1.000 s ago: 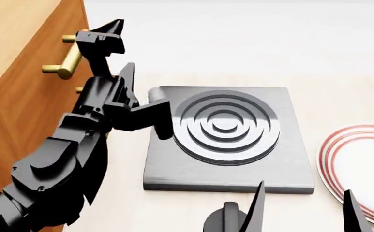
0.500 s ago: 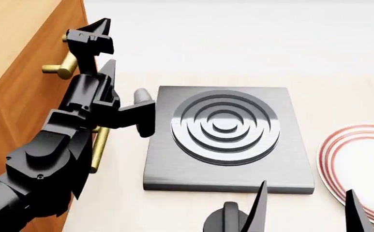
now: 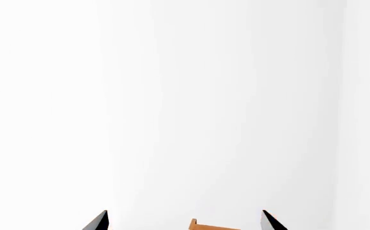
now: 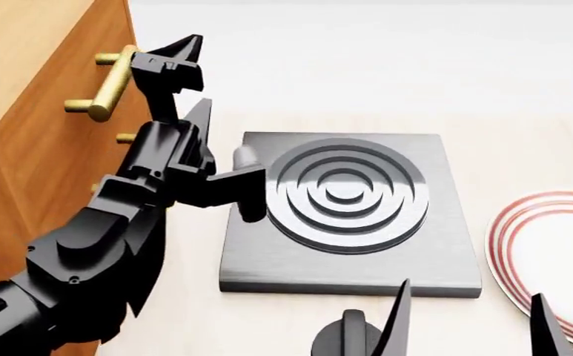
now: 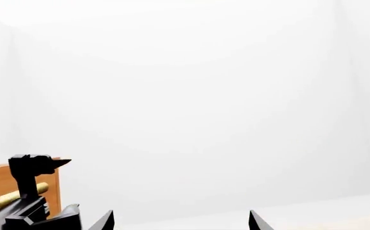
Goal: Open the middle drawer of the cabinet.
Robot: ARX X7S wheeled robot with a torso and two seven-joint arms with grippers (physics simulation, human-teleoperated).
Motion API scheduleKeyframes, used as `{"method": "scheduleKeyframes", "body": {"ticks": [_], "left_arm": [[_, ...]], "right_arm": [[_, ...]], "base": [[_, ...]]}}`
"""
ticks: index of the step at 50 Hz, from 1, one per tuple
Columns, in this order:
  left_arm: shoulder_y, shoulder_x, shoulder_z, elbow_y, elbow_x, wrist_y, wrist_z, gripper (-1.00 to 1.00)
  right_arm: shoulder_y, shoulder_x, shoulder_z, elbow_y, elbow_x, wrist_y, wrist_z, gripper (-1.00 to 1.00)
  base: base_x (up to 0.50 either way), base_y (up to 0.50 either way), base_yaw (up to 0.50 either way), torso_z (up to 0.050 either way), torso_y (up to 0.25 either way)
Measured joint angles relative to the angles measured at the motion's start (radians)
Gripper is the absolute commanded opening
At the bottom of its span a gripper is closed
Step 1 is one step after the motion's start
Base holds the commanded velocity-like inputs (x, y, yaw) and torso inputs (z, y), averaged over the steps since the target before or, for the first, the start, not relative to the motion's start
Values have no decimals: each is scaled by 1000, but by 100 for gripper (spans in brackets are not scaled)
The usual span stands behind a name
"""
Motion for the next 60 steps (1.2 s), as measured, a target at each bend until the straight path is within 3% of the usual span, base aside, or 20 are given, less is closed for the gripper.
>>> {"method": "scheduleKeyframes", "body": {"ticks": [36,60], "left_arm": [[139,0,-2,26,-33,-4,6,100],[164,0,-4,14,-61,-107,-22,100]], "right_arm": [[-2,20,3,0,19,-13,21,100],[-5,33,-1,-7,26,-17,34,100]], "base": [[0,0,0,0,0],[0,0,0,0,0]]}}
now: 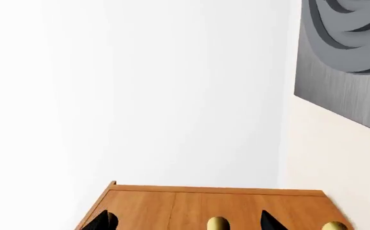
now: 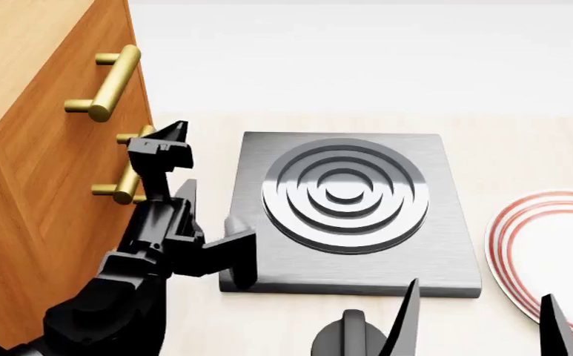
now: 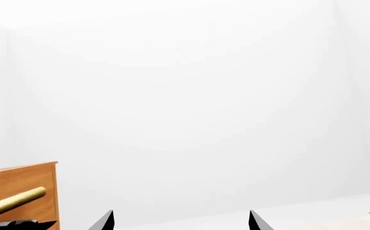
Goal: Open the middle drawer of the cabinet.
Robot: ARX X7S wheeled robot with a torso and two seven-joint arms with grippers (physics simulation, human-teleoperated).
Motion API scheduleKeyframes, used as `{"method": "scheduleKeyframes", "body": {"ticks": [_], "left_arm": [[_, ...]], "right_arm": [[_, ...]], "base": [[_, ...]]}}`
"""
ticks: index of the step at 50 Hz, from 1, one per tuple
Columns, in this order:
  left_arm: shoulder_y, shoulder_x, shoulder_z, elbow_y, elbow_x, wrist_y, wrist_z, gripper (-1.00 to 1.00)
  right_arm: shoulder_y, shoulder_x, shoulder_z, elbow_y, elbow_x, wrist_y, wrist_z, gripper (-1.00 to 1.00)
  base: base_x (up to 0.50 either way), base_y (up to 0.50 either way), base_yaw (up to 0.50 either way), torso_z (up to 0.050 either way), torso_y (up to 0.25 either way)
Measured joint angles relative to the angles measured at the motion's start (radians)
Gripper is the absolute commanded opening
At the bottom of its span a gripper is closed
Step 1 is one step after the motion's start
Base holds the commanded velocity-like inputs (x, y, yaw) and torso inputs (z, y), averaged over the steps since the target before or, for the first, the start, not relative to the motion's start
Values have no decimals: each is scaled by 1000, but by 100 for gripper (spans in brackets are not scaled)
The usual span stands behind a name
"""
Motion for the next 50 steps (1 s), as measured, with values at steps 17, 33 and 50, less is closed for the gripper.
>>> {"method": "scheduleKeyframes", "body": {"ticks": [17,33,50], "left_arm": [[7,0,-1,-3,-6,-24,3,100],[11,0,-2,-20,-20,-24,16,100],[11,0,-3,-33,-35,-56,27,100]], "right_arm": [[1,7,-7,-1,3,-2,8,100],[4,14,-11,2,8,-5,15,100],[3,21,-12,5,15,-10,23,100]], "base": [[0,0,0,0,0],[0,0,0,0,0],[0,0,0,0,0]]}}
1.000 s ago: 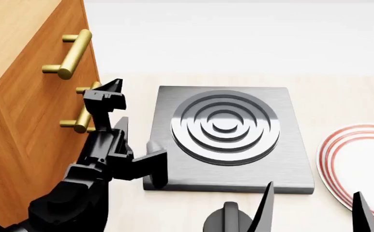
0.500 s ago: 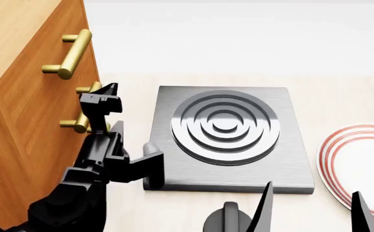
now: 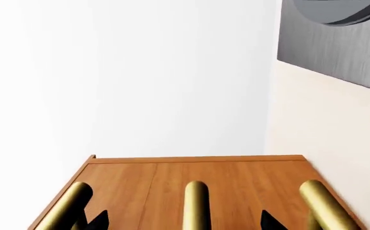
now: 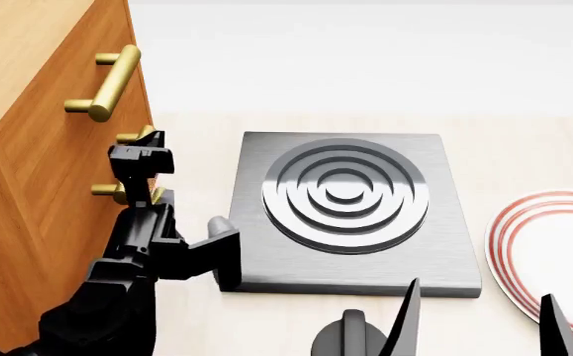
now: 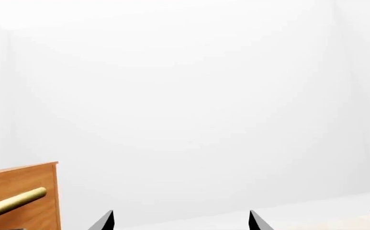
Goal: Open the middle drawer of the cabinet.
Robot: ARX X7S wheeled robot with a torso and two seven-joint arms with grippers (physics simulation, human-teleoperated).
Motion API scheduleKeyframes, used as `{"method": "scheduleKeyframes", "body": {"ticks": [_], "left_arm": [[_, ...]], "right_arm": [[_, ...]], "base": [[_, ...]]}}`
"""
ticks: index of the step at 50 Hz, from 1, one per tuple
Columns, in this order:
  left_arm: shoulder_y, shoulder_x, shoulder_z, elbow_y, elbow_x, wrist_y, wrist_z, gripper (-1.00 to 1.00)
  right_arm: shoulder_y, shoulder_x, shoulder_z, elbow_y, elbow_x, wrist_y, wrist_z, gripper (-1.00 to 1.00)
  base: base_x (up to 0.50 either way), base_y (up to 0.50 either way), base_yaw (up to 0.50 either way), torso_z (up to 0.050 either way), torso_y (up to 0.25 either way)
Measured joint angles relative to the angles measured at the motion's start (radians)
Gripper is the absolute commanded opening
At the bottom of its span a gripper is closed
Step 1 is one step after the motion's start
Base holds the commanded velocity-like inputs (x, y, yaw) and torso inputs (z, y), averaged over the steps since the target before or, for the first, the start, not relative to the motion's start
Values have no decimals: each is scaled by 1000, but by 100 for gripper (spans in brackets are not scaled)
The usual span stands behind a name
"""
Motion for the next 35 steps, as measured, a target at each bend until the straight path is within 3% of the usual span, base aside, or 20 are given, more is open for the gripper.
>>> {"method": "scheduleKeyframes", "body": {"ticks": [35], "left_arm": [[1,0,-2,-18,-22,-129,10,100]], "right_arm": [[2,13,-3,2,21,-5,16,100]], "base": [[0,0,0,0,0]]}}
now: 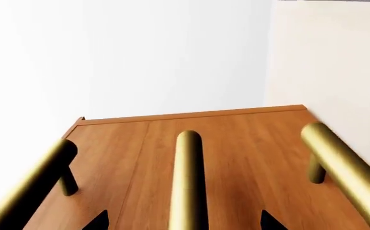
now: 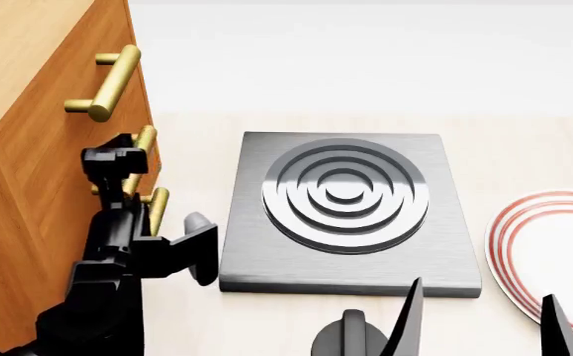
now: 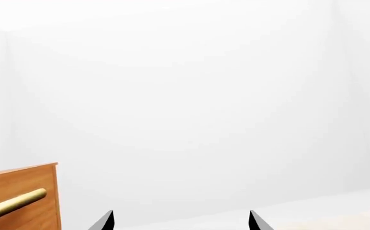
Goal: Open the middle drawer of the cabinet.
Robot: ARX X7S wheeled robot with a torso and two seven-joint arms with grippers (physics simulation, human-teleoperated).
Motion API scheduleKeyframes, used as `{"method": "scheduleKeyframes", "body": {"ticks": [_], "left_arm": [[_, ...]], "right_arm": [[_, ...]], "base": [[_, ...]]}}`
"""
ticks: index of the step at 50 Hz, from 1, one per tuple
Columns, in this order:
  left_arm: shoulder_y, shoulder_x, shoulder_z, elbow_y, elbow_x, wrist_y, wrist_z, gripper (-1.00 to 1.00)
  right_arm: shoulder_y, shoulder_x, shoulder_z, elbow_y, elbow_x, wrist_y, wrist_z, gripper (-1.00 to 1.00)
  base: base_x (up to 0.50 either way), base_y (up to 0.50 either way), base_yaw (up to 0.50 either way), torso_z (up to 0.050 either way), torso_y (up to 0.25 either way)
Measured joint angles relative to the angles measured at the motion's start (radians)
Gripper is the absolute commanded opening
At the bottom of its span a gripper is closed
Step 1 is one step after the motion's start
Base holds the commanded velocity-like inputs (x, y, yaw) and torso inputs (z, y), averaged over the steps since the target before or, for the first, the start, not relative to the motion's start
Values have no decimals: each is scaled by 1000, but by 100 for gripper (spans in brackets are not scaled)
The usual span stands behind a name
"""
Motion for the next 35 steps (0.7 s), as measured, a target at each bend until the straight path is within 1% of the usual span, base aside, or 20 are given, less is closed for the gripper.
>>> {"method": "scheduleKeyframes", "body": {"ticks": [14,15,35], "left_arm": [[3,0,3,8,11,-32,5,100],[3,0,3,9,12,-33,5,-100],[4,-2,0,7,-10,-28,-19,-100]], "right_arm": [[1,4,-2,3,4,-5,6,100],[1,5,-3,3,4,-5,6,100],[0,14,-5,-1,8,-8,18,100]], "base": [[0,0,0,0,0],[0,0,0,0,0],[0,0,0,0,1]]}}
